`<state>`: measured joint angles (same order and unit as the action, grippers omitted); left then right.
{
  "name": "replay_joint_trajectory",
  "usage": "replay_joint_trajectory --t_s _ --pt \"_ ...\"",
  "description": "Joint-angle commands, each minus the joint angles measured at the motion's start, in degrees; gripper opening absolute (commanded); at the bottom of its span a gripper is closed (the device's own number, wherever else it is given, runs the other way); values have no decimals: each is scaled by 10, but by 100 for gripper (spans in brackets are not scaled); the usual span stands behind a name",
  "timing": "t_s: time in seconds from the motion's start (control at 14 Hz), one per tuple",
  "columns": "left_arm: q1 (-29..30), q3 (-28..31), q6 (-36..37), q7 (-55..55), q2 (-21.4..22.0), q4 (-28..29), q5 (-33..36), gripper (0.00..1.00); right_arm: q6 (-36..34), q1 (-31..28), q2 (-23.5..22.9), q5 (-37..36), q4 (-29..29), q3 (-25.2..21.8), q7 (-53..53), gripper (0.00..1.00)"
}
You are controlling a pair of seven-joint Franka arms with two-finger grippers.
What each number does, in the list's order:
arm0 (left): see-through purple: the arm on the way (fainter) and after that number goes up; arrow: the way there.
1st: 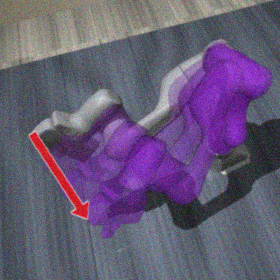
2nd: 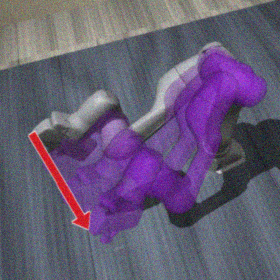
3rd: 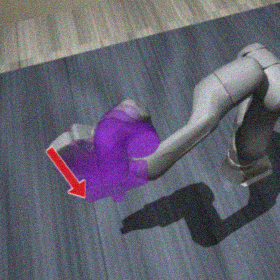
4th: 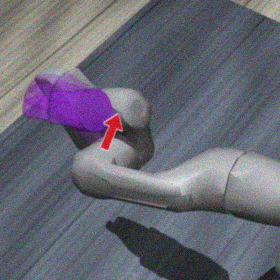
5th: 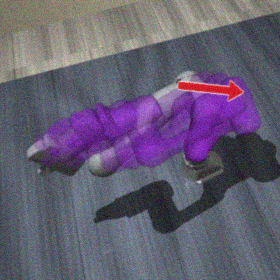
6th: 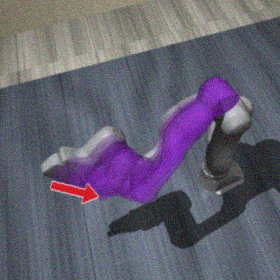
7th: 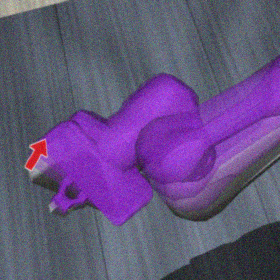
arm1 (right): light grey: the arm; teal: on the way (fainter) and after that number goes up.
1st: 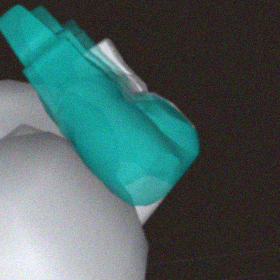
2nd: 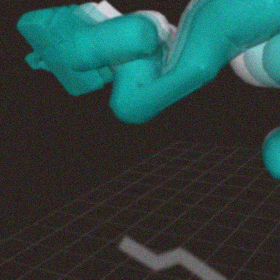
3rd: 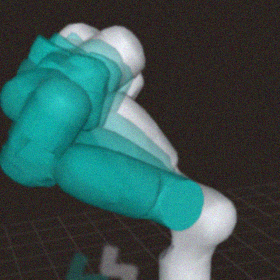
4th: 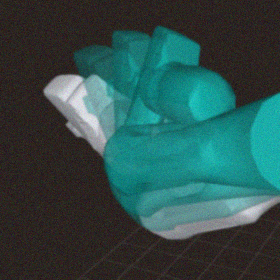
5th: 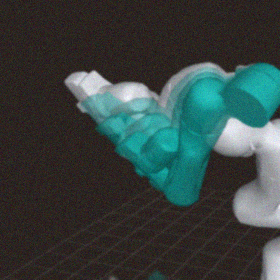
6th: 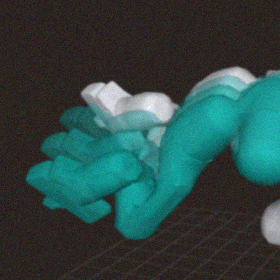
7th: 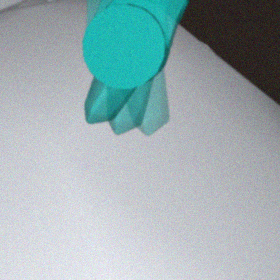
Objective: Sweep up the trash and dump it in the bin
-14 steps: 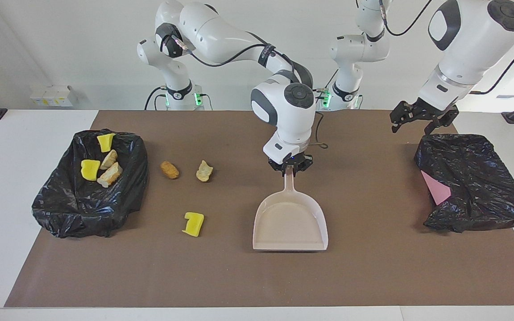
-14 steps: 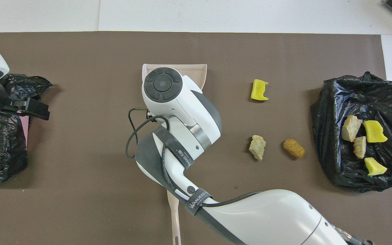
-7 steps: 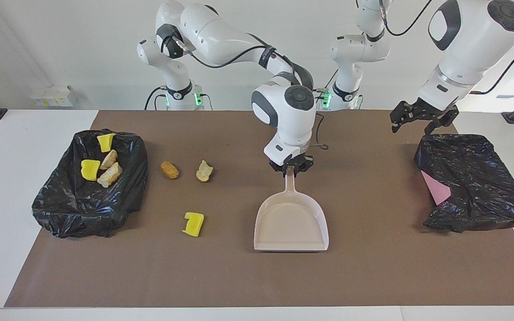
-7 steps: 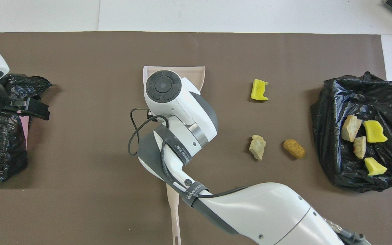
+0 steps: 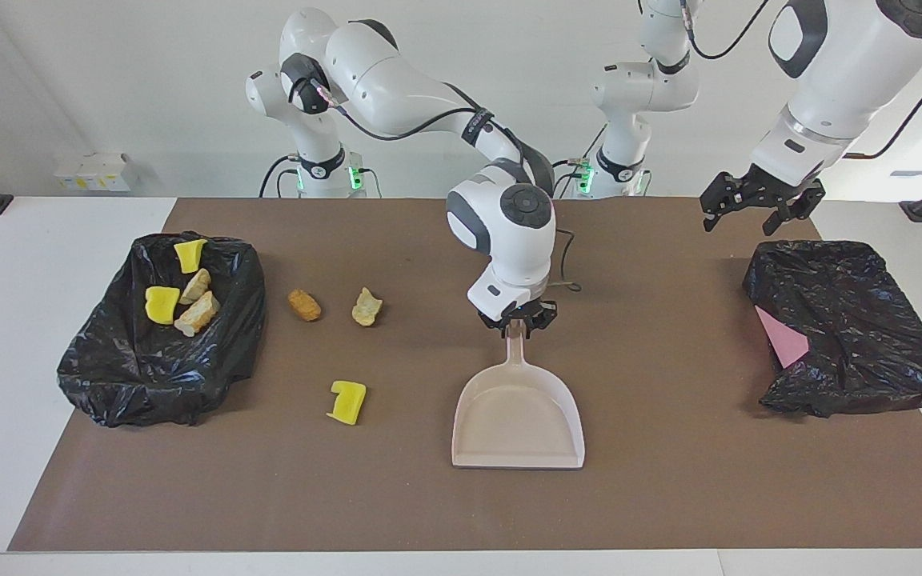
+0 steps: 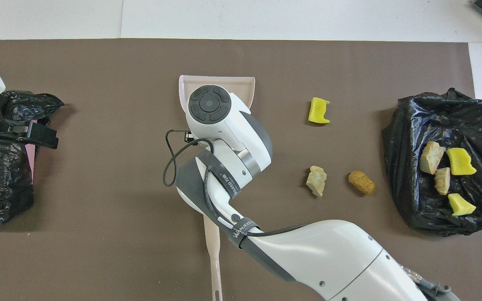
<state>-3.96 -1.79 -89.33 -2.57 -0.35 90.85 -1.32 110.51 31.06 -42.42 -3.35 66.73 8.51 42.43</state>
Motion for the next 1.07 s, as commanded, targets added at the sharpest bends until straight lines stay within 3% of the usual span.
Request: replay_joint_trajectory --t_s 0.0,0.21,0.29,0.57,0.72,1.0 --pt "-1 -1 -12 -4 13 15 2 100 5 -7 30 17 23 4 -20 82" --pt "0 -1 -16 -1 -3 6 -1 100 -39 -3 85 20 52 8 -24 100" --pt "-2 -2 -21 0 -16 6 -2 100 -52 3 115 25 79 14 -18 100" --pt "-16 -7 -75 1 -40 9 -13 100 -62 24 290 66 266 15 -10 100" --pt "-27 -7 -92 2 -58 8 -13 100 -131 26 323 66 272 16 -18 100" --pt "-68 -7 -141 58 -99 6 -12 100 -131 58 362 78 313 17 -10 100"
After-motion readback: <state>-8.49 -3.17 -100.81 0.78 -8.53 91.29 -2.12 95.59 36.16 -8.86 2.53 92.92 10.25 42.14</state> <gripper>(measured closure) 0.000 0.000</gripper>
